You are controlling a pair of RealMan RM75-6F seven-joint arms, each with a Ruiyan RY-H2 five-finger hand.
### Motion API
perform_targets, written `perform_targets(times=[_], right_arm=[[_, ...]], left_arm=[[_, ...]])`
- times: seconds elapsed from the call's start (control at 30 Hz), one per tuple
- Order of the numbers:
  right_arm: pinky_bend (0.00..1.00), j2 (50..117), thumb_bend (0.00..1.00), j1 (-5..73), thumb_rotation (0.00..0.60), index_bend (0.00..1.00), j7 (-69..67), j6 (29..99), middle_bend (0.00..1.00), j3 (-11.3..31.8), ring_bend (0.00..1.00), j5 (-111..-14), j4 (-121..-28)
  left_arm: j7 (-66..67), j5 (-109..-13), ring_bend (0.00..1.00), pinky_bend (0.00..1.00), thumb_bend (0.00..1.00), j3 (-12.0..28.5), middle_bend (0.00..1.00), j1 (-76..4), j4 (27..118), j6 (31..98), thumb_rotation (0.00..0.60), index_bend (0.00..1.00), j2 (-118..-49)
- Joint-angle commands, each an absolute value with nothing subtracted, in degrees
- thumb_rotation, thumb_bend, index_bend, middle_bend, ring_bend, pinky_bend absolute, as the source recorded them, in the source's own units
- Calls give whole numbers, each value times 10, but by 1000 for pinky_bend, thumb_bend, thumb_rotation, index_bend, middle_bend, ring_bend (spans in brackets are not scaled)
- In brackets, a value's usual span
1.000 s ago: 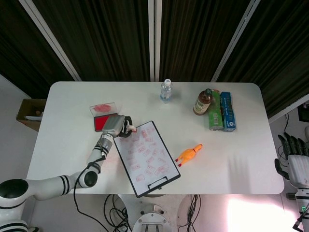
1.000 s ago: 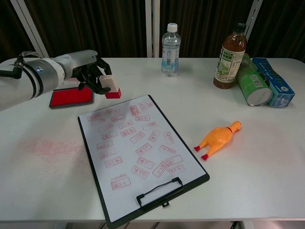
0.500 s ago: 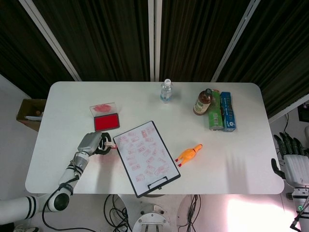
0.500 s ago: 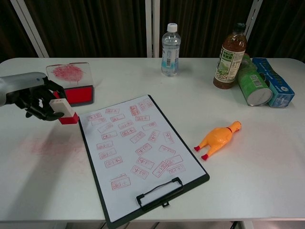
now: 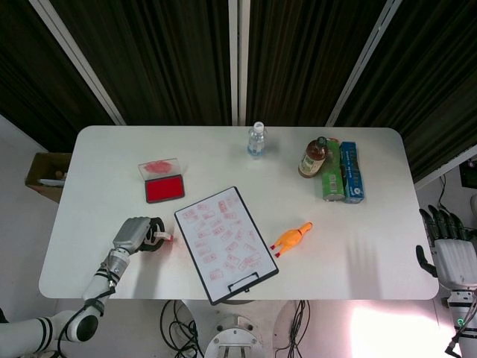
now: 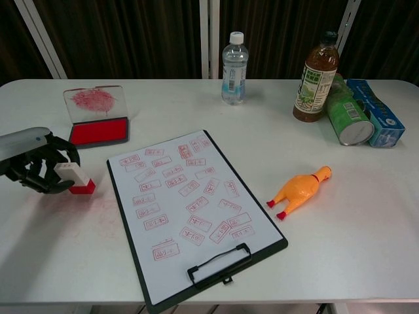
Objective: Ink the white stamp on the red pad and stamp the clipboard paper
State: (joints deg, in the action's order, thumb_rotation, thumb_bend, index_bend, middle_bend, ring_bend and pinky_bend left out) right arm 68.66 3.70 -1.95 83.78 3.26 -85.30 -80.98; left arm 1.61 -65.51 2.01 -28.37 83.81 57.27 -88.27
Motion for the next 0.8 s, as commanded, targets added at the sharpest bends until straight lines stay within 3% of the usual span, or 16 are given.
perform_targets(times=[0.03,0.8], right_arm=[[0,685,396,37,600,0,-19,840,0,34,0,-853,-812],[0,685,396,39,600,0,-19,835,0,33,0,-852,-813]], left_arm=[[17,-668,604,733,440,15,675,-276,816,582,600,651,-897],[30,-690,519,707,420,17,542,-265,798,570,600,506,-897]])
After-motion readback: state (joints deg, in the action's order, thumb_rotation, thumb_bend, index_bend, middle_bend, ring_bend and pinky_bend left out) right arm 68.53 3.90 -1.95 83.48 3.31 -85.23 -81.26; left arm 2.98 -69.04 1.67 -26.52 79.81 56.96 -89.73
